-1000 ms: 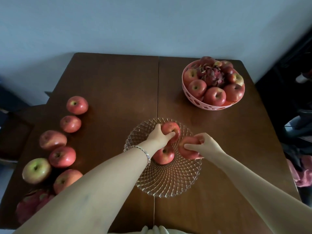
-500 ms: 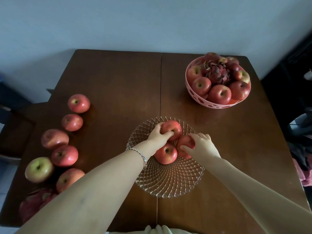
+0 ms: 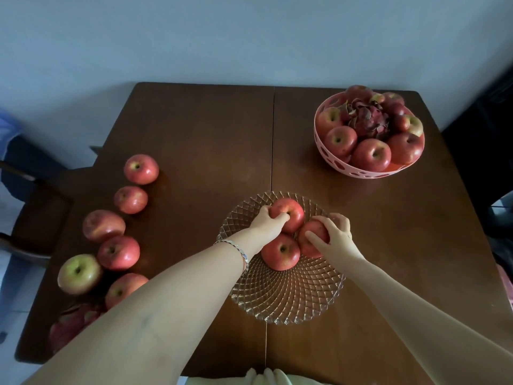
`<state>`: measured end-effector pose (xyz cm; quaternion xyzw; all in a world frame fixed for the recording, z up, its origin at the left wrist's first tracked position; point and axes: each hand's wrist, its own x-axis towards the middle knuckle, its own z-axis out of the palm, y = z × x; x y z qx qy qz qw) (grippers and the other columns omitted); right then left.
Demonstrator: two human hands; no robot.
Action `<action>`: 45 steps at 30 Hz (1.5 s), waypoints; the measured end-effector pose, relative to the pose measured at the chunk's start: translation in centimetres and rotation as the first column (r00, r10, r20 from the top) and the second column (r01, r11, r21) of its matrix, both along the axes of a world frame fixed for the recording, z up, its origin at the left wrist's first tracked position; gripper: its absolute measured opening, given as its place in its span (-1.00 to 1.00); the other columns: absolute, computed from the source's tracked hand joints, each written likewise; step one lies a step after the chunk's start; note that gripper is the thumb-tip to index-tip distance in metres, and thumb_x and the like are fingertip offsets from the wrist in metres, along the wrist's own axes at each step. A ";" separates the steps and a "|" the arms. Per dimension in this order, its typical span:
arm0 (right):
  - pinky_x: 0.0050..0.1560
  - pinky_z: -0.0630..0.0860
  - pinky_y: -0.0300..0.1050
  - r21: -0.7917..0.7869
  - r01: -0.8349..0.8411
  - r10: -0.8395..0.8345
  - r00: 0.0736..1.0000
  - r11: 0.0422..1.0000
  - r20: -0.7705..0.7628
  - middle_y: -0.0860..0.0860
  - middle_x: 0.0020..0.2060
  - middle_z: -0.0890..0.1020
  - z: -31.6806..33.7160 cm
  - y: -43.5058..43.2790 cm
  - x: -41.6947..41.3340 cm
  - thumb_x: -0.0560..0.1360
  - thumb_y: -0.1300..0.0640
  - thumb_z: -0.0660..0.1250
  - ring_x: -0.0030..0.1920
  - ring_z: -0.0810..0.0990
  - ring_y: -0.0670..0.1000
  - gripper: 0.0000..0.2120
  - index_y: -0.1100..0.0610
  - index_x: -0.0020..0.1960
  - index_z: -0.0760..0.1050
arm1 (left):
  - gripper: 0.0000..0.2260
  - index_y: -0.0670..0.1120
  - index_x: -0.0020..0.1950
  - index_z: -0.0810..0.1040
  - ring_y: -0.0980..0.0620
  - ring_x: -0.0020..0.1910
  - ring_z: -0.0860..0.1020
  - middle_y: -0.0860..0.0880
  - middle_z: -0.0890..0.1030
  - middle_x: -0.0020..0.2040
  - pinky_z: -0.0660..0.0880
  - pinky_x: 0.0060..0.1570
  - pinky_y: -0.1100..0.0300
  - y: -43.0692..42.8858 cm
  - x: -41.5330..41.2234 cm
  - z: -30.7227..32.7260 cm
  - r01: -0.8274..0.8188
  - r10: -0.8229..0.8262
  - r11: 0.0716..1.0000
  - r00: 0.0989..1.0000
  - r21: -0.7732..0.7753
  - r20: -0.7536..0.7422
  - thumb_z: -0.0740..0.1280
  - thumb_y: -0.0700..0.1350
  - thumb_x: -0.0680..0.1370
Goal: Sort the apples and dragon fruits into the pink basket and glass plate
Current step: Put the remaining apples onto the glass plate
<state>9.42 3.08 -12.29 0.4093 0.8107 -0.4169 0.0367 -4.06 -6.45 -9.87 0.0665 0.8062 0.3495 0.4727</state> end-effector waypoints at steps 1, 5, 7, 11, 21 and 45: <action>0.42 0.25 0.08 -0.002 0.004 -0.004 1.000 1.000 0.002 0.04 0.39 0.16 0.0 0.0 0.0 0.48 -0.05 0.32 0.40 0.18 0.13 -0.56 -0.04 0.33 0.38 | -0.53 -0.04 0.45 0.27 -0.12 0.30 0.42 -0.11 0.43 0.34 0.32 0.19 0.11 0.1 0.0 0.1 -0.002 0.002 1.000 1.000 -0.007 0.001 0.23 0.04 0.57; 0.40 0.21 0.04 0.019 0.007 -0.007 0.999 1.000 0.035 0.04 0.41 0.14 0.1 -0.1 -0.1 0.47 -0.07 0.32 0.41 0.16 0.14 -0.49 0.01 0.38 0.33 | -0.54 -0.10 0.44 0.29 -0.12 0.33 0.40 -0.11 0.42 0.36 0.32 0.23 0.09 1.0 0.2 0.7 -0.086 0.088 0.996 0.995 -0.036 0.044 0.24 0.01 0.57; 0.40 0.21 0.04 0.024 0.000 -0.001 0.999 1.000 0.053 0.04 0.42 0.13 0.2 0.0 -0.1 0.47 -0.08 0.33 0.41 0.14 0.14 -0.46 0.03 0.39 0.31 | -0.53 -0.09 0.45 0.27 -0.14 0.33 0.40 -0.12 0.42 0.37 0.32 0.26 0.07 1.3 0.3 1.0 -0.103 0.104 0.994 0.994 -0.039 0.030 0.24 -0.01 0.57; 0.38 0.25 0.05 0.017 -0.012 0.010 0.997 1.000 0.077 0.04 0.43 0.11 0.7 0.0 -0.1 0.42 -0.09 0.38 0.43 0.12 0.13 -0.39 0.01 0.40 0.27 | -0.52 -0.07 0.47 0.22 -0.13 0.32 0.41 -0.12 0.42 0.36 0.33 0.26 0.07 1.0 0.4 1.2 -0.059 0.059 0.998 0.998 -0.009 -0.019 0.24 -0.03 0.57; 0.46 0.12 0.12 0.210 -0.079 0.070 0.996 0.974 0.050 0.09 0.44 0.16 3.3 -0.5 -1.3 0.46 -0.07 0.33 0.46 0.06 0.14 -0.48 0.03 0.37 0.32 | -0.32 -0.16 0.51 0.12 -0.16 0.27 0.48 -0.19 0.40 0.38 0.46 0.19 0.04 -1.4 0.8 1.1 0.163 -0.185 0.967 0.977 -0.194 -0.102 0.30 0.10 0.52; 0.39 0.20 0.04 0.231 -0.324 0.326 0.945 0.918 0.030 0.03 0.34 0.37 6.5 -5.4 -4.1 0.51 0.12 0.25 0.41 0.17 0.06 -0.66 0.08 0.28 0.44 | -0.51 -0.11 0.40 0.31 -0.14 0.25 0.48 -0.13 0.42 0.32 0.45 0.16 -0.01 -8.9 0.7 3.1 0.324 -0.498 0.860 0.704 -0.395 -0.506 0.17 0.14 0.58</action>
